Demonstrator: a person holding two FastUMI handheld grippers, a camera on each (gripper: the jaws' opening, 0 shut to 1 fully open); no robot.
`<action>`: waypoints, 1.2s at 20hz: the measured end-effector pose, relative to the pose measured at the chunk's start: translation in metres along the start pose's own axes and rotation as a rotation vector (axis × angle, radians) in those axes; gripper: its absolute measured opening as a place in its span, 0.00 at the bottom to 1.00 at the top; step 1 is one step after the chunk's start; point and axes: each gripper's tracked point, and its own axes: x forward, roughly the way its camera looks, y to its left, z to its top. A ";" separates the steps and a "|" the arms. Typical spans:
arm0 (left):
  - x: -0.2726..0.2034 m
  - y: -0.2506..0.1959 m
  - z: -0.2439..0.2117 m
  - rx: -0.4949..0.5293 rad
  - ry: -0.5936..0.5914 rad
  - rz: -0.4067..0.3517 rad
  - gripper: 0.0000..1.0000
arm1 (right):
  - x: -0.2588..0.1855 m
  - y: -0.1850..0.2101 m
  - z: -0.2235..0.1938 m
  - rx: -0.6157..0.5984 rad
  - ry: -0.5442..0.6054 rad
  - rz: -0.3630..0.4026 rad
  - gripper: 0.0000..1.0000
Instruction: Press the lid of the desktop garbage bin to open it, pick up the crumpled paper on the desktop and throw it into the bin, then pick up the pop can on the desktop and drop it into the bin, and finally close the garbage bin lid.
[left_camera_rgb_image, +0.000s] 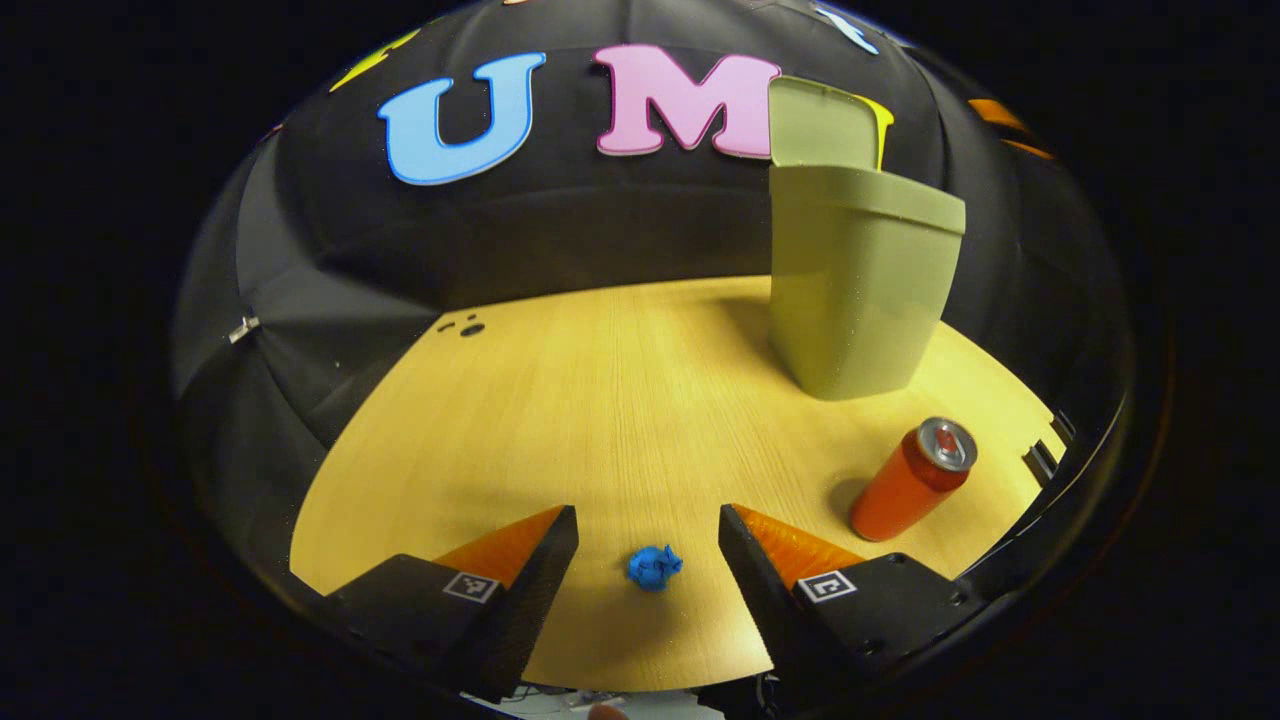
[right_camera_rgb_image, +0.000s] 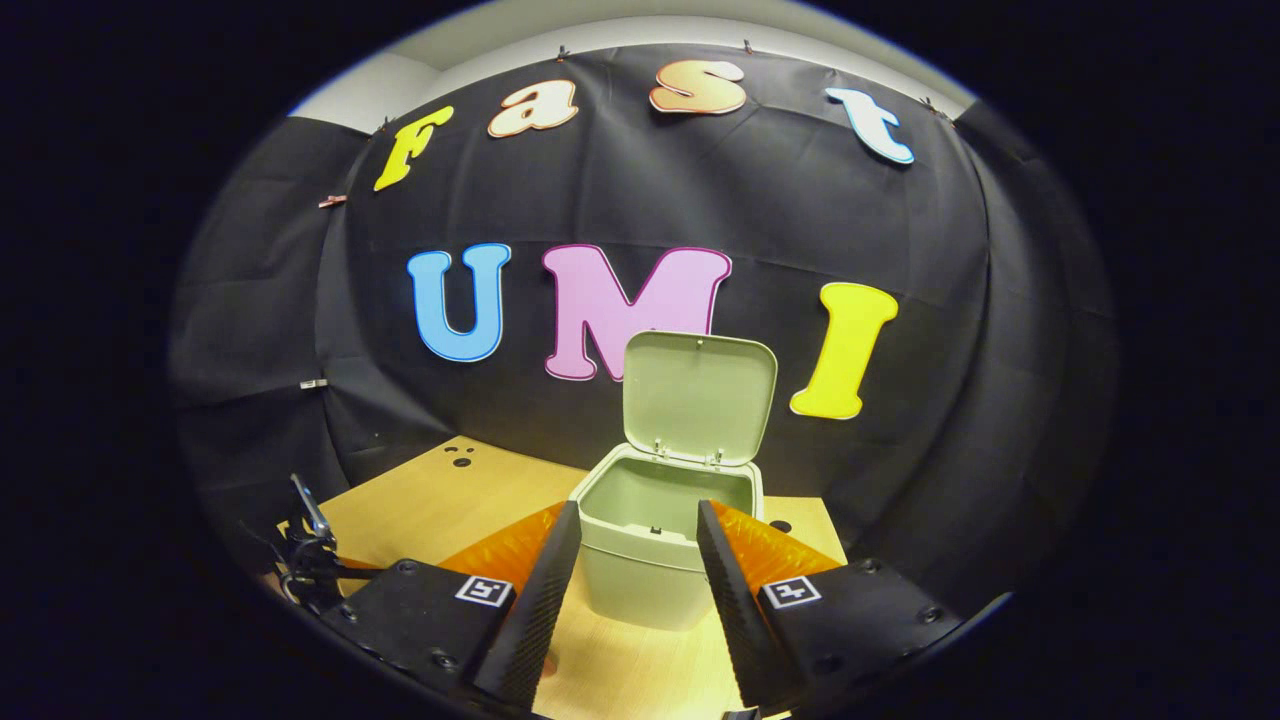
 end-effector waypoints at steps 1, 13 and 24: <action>0.004 0.000 -0.007 -0.009 0.021 -0.001 0.92 | -0.002 -0.001 -0.002 0.002 0.007 -0.005 0.75; 0.048 0.001 -0.053 -0.056 0.172 -0.013 0.76 | -0.024 -0.019 -0.017 -0.012 0.066 -0.060 0.75; 0.040 0.002 -0.027 -0.107 0.137 -0.043 0.43 | -0.020 -0.019 -0.021 0.006 0.069 -0.055 0.75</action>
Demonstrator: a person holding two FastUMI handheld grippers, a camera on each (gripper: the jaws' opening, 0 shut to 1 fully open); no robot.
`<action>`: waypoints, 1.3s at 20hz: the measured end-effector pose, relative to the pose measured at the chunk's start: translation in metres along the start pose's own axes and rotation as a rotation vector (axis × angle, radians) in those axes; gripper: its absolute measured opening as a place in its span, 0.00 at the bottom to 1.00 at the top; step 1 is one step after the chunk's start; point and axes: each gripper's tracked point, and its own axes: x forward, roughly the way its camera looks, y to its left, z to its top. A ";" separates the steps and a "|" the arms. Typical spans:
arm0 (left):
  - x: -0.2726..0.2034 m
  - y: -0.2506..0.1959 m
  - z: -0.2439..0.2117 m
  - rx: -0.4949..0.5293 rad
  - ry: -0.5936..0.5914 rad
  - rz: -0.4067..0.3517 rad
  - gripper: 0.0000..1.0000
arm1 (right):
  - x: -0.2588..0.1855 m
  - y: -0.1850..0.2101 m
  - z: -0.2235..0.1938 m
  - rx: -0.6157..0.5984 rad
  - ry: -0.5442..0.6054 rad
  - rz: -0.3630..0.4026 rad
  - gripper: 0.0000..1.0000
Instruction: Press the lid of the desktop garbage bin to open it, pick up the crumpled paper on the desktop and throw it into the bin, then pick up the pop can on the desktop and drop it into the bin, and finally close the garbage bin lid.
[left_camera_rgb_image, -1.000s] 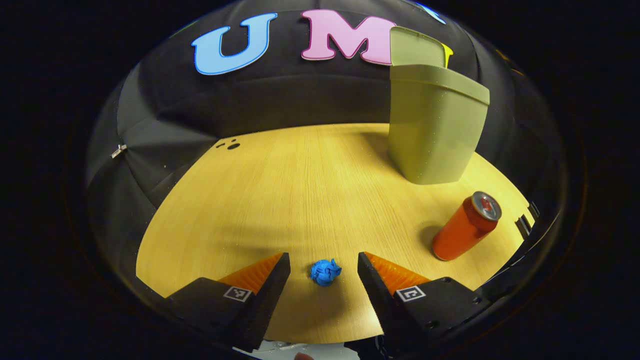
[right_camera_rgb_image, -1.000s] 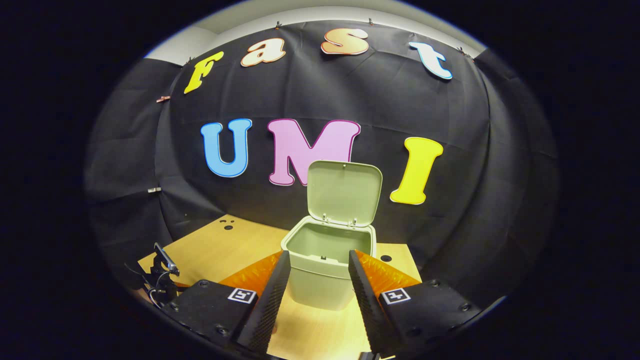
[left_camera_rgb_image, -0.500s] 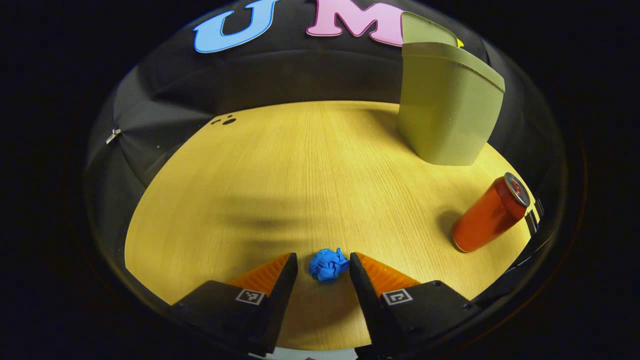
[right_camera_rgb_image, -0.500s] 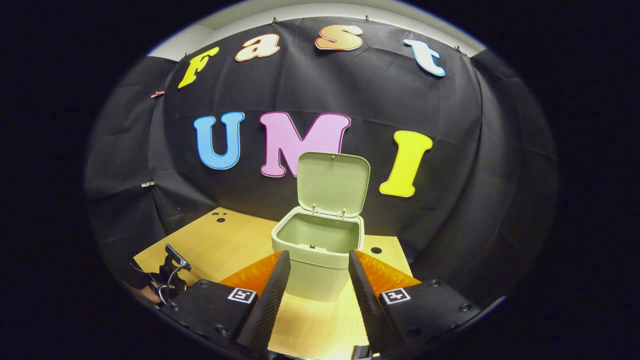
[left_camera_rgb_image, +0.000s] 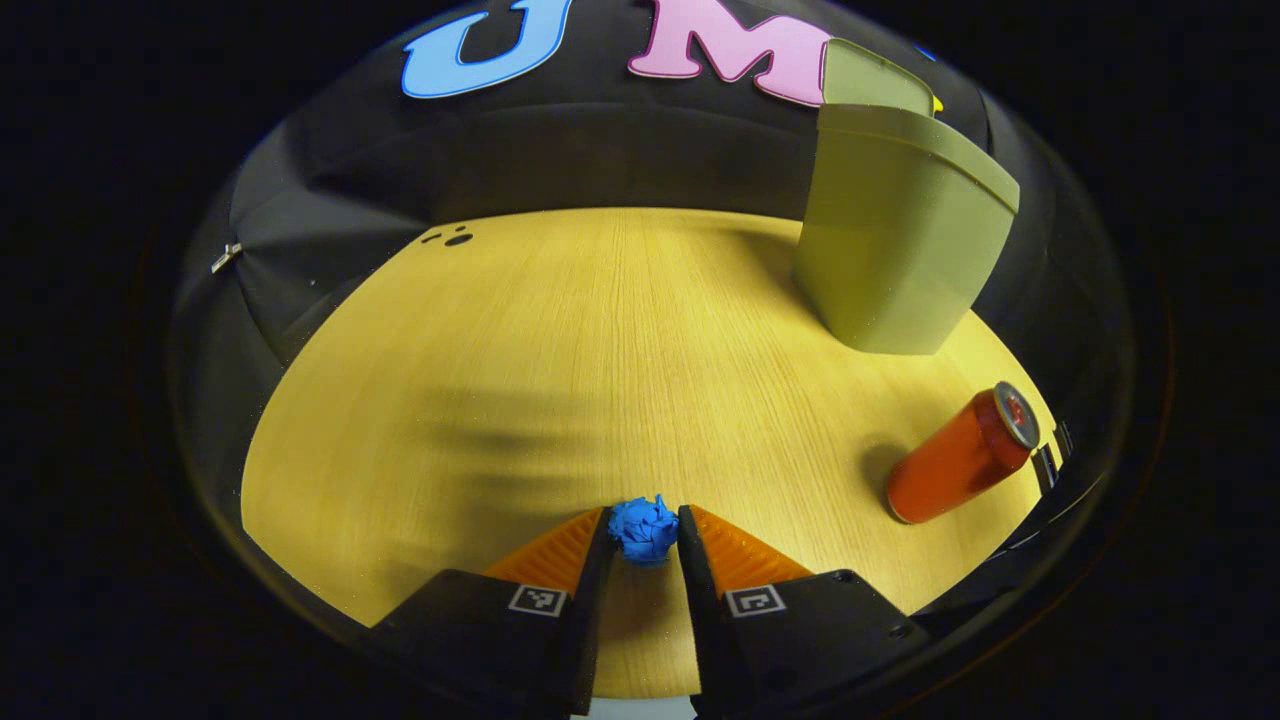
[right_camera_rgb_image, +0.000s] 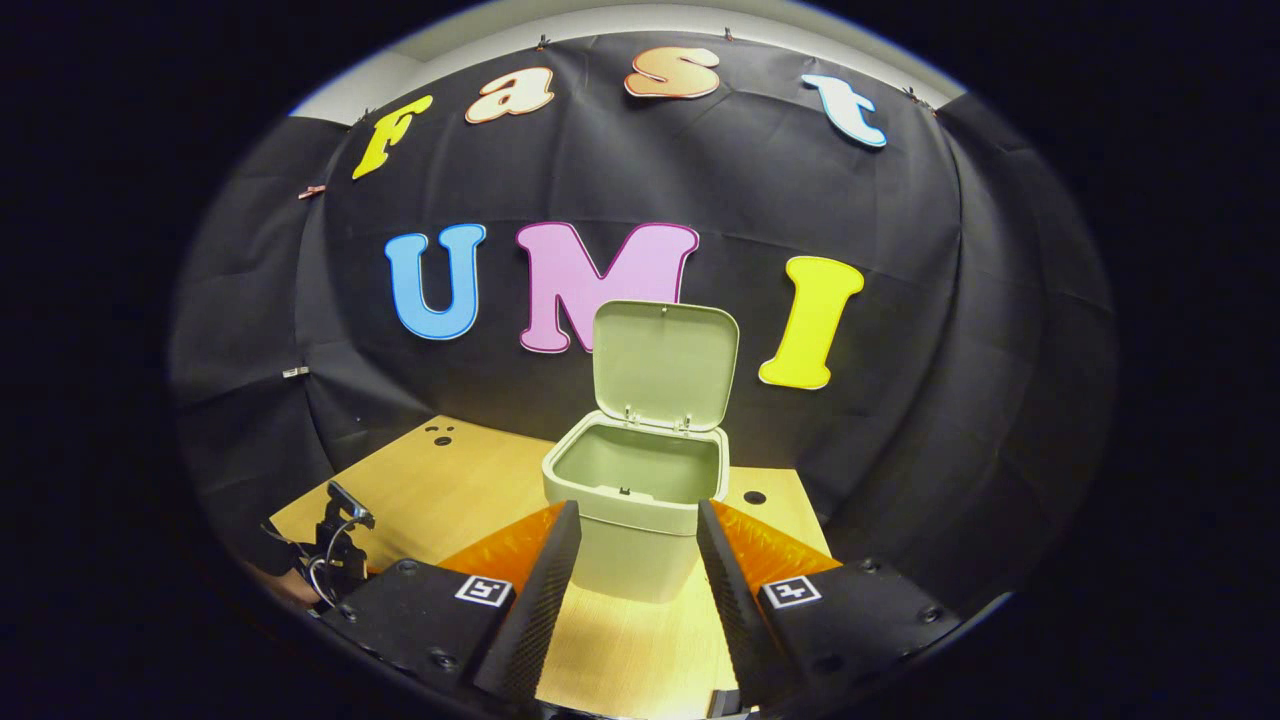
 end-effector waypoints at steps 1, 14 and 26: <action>-0.004 -0.001 0.010 -0.001 -0.018 -0.004 0.43 | 0.001 0.001 -0.002 0.001 0.001 0.003 0.76; -0.083 -0.010 0.195 -0.053 -0.369 -0.057 0.43 | 0.018 0.017 -0.025 0.024 0.025 0.047 0.76; -0.120 -0.086 0.340 0.039 -0.607 -0.259 0.43 | 0.015 0.021 -0.045 0.070 0.072 0.058 0.76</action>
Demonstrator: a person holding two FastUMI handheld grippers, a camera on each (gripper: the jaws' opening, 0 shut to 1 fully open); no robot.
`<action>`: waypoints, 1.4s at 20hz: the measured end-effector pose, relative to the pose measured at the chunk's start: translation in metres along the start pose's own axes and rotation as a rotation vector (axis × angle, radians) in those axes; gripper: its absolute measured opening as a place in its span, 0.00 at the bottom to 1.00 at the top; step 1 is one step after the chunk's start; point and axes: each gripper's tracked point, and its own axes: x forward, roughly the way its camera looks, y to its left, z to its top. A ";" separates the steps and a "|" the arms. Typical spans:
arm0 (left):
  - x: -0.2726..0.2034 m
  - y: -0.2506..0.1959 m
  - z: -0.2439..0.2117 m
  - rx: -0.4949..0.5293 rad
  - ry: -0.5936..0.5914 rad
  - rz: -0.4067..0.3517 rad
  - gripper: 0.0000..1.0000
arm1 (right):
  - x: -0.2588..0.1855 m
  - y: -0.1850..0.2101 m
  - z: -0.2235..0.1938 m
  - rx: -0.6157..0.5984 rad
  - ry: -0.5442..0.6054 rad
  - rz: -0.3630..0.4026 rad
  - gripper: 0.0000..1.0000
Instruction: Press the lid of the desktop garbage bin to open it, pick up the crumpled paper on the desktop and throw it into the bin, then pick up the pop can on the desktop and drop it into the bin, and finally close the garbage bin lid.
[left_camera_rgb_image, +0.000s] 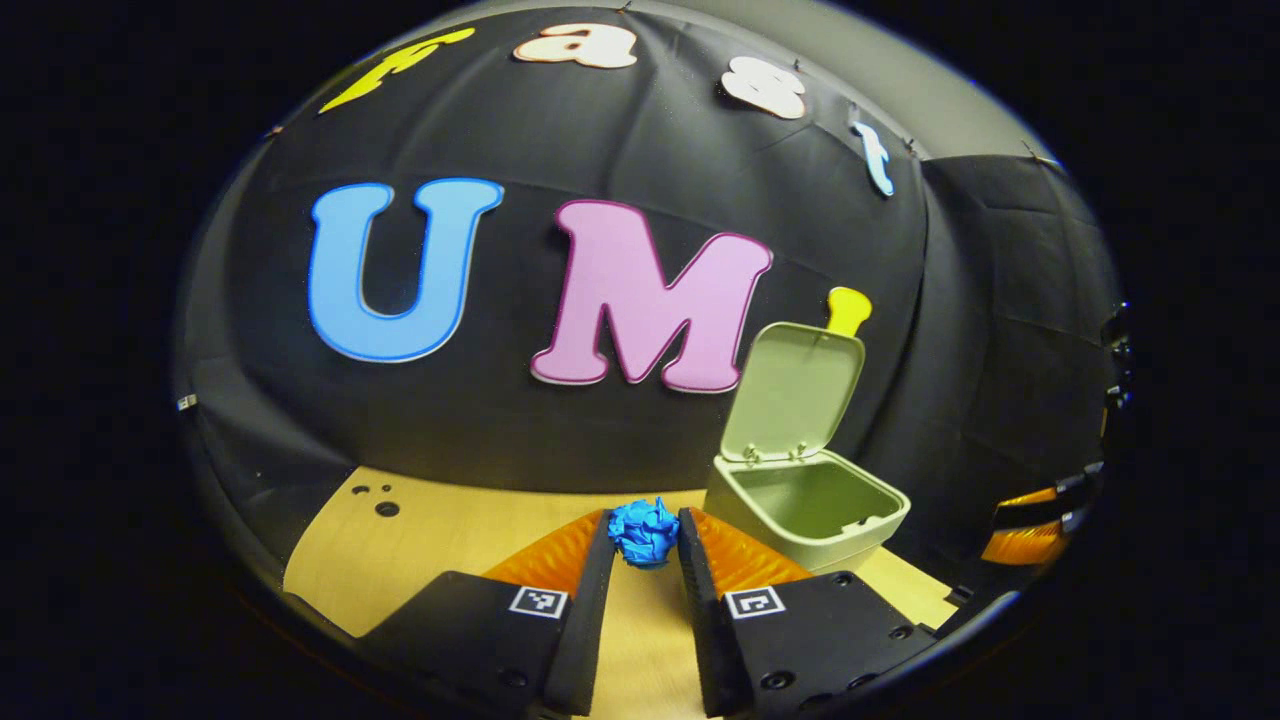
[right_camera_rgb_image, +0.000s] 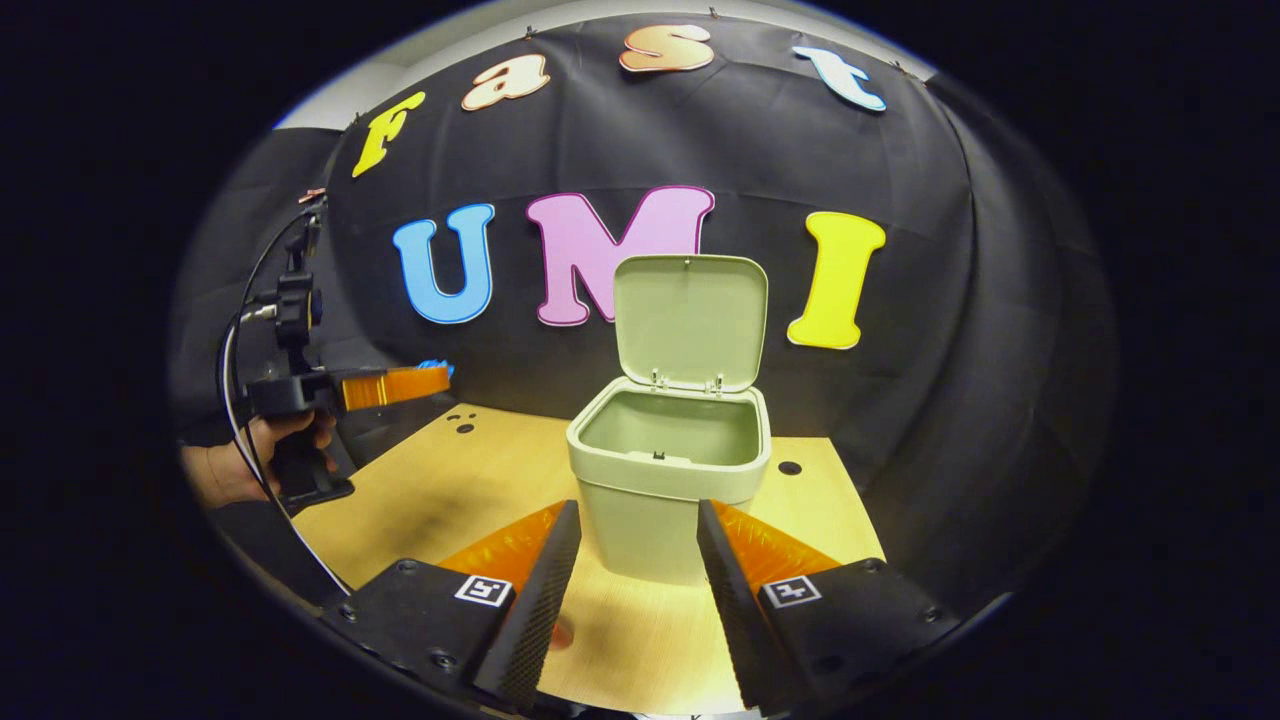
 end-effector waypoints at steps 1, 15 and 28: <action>0.006 -0.008 0.007 0.000 -0.010 -0.022 0.43 | 0.000 0.000 -0.002 0.005 0.002 -0.001 0.76; 0.072 -0.103 0.037 0.076 -0.035 -0.246 0.43 | -0.007 -0.031 -0.009 0.065 0.001 -0.086 0.74; 0.129 -0.136 -0.024 0.108 0.131 -0.305 0.43 | -0.006 -0.064 -0.010 0.105 -0.005 -0.170 0.74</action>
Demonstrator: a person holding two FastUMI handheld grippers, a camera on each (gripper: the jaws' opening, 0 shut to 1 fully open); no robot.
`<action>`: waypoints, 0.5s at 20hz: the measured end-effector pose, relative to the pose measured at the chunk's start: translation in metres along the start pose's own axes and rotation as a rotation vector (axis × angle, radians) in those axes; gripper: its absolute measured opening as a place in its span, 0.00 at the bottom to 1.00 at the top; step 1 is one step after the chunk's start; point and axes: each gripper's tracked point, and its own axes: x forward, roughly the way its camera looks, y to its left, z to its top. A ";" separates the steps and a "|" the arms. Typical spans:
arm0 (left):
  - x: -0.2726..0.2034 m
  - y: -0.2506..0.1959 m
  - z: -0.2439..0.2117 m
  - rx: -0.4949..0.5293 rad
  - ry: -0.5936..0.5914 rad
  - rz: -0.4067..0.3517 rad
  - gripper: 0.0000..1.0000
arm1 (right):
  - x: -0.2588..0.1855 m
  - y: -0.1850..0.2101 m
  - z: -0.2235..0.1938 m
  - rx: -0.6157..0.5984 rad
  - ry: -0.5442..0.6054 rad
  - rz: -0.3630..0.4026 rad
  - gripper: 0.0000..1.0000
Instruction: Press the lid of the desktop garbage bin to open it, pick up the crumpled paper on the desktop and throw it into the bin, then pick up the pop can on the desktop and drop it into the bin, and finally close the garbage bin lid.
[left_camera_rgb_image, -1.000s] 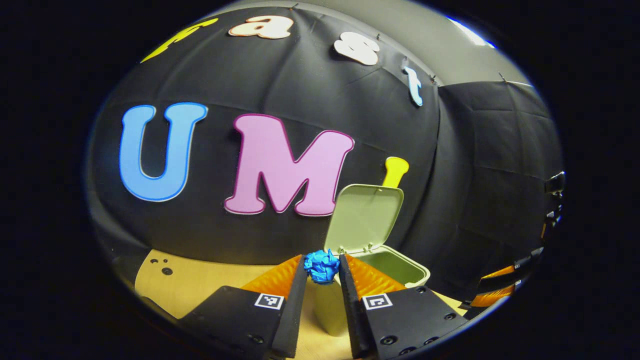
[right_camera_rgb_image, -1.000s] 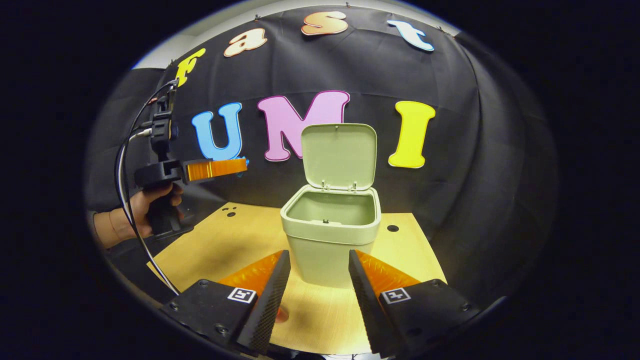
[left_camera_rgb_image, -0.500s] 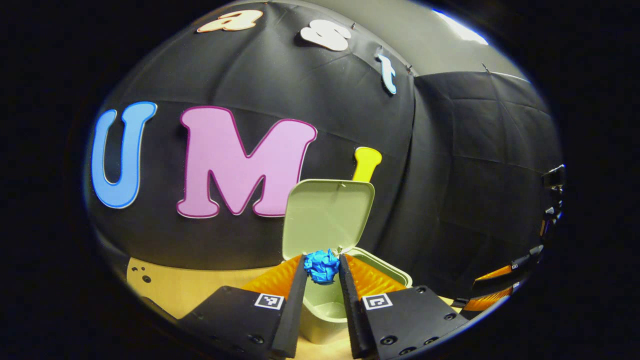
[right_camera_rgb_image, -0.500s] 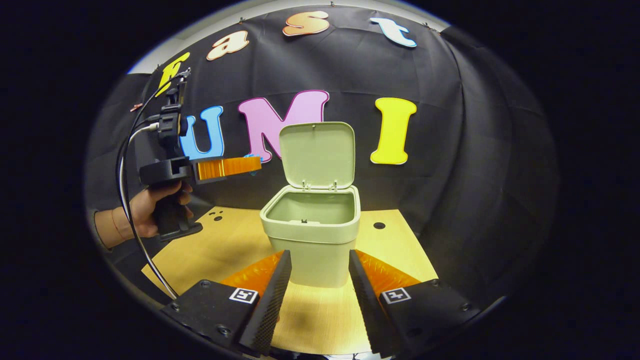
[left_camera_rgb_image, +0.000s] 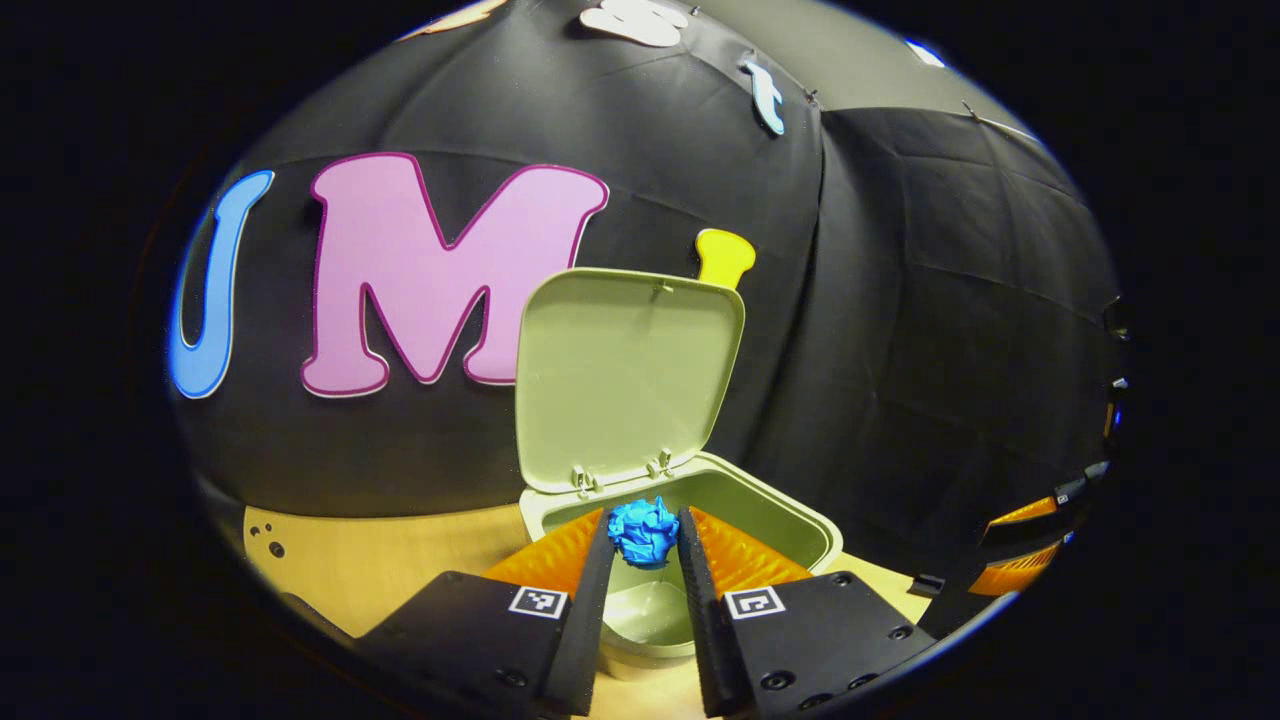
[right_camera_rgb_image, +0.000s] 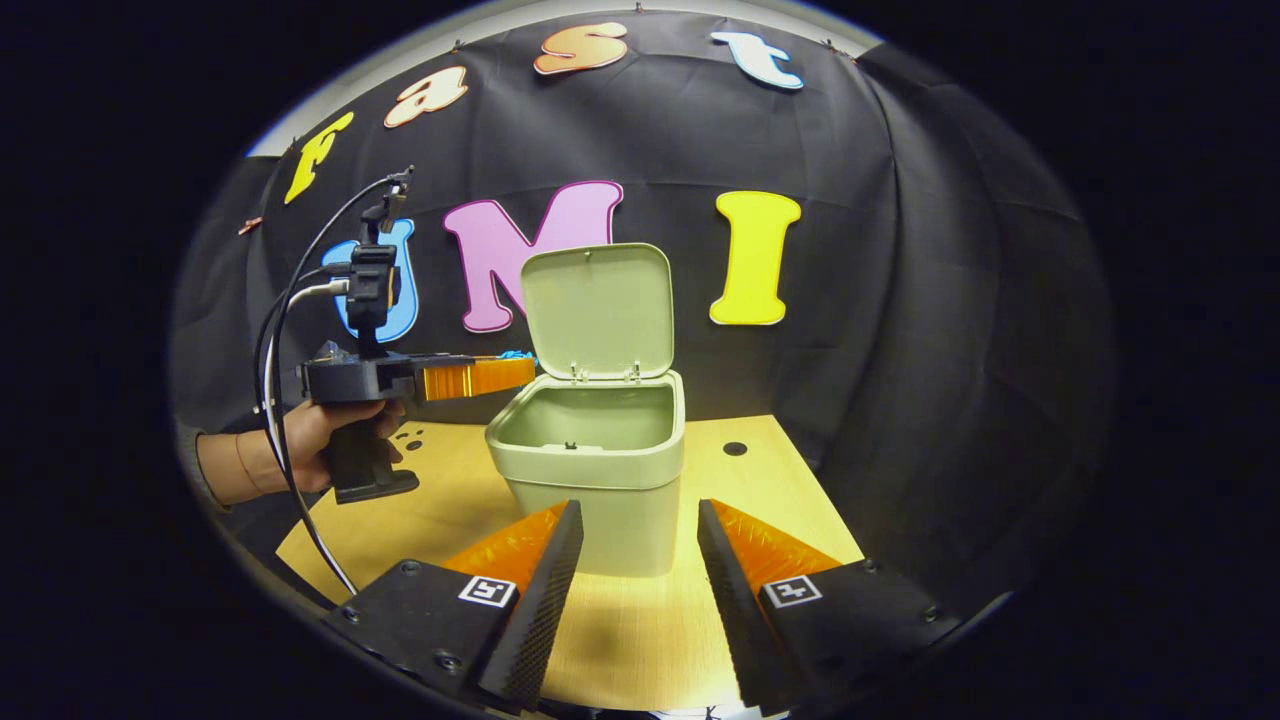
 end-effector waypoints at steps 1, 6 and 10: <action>0.003 0.000 -0.003 -0.003 0.007 -0.001 0.43 | 0.000 -0.002 -0.001 0.003 0.002 -0.005 0.74; 0.009 0.000 -0.008 0.005 0.021 0.004 0.51 | 0.001 -0.005 -0.005 0.015 0.012 -0.015 0.74; 0.009 -0.001 -0.010 -0.004 0.023 -0.001 0.66 | 0.001 -0.002 -0.007 0.012 0.019 -0.010 0.75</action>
